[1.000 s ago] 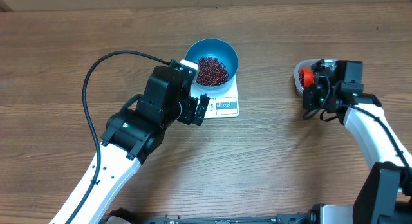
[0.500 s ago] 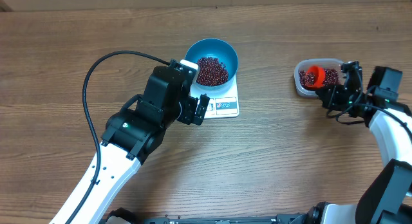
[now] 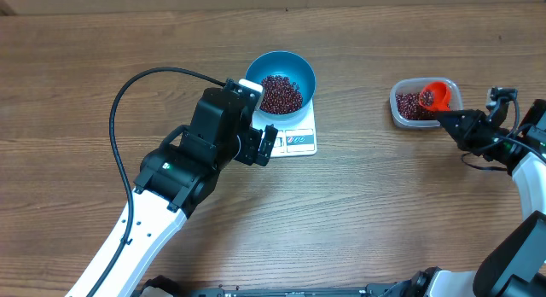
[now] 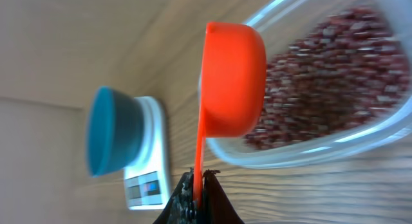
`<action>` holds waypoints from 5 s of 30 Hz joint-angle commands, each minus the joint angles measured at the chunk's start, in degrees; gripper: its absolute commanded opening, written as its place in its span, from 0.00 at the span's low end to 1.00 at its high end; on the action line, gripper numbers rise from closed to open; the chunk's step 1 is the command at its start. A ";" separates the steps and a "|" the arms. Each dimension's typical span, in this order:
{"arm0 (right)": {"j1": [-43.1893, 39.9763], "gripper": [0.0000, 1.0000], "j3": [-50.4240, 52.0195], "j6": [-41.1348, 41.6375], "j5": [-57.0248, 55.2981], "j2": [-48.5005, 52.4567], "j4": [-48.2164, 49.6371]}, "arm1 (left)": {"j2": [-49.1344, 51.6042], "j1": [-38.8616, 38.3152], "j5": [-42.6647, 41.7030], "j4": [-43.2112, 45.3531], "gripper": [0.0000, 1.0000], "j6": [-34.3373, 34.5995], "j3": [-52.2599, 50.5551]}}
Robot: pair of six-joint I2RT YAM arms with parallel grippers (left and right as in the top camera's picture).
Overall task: Scoop item into bowl and weigh 150g on scale
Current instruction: 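Dip the red scoop into the beans and scoop with the right gripper, then lift the filled scoop and carry it left over the teal bowl, then tilt the scoop with the right gripper to pour beans into the bowl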
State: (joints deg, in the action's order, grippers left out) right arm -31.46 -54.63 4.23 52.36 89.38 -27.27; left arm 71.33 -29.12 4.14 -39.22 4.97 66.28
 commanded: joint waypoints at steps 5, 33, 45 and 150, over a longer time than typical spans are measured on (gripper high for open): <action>-0.04 0.04 -0.13 11.06 15.23 0.26 2.10 | 0.24 0.24 0.50 0.07 0.99 -0.26 1.38; 34.88 0.04 -0.13 30.75 4.31 0.26 31.12 | 0.24 0.24 0.50 0.07 0.99 -0.26 1.38; 42.84 0.04 -0.13 30.73 -10.25 0.26 36.63 | 0.24 0.24 0.52 0.07 1.00 -0.26 1.38; 48.92 0.04 -0.11 -25.14 -24.46 0.28 34.01 | 0.24 0.24 0.50 0.07 0.99 -0.26 1.38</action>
State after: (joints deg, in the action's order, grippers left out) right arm 17.28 -54.61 -19.57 28.08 89.54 6.74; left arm 71.33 -29.12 4.12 -39.22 4.97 66.37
